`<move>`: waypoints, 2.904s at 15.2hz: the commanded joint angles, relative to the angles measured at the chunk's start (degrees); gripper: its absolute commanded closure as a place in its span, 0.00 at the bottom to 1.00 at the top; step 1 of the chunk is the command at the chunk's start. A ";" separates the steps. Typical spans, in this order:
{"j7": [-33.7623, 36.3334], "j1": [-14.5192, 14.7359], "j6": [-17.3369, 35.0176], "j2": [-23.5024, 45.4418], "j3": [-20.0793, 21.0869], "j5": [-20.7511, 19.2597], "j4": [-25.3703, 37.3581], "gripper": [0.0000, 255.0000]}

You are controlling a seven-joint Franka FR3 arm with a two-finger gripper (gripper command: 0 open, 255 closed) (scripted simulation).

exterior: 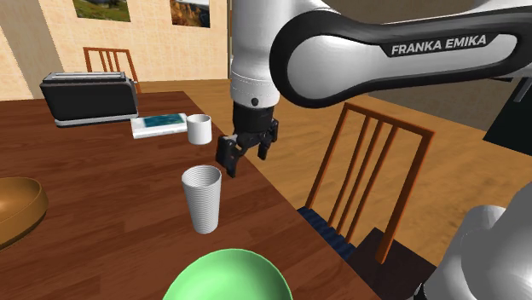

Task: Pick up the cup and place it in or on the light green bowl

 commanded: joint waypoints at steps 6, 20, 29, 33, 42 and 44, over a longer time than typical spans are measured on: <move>9.98 4.43 -2.85 15.98 6.52 -11.02 15.77 0.00; 13.53 7.24 0.20 23.25 6.90 -16.48 18.13 0.00; 13.53 7.24 0.20 23.24 6.90 -16.48 18.14 1.00; 13.53 7.24 0.20 23.24 6.90 -16.48 18.13 1.00; 12.35 7.99 -5.96 23.67 7.14 -16.36 24.78 1.00; 12.10 8.27 -7.59 23.95 7.20 -16.46 26.67 1.00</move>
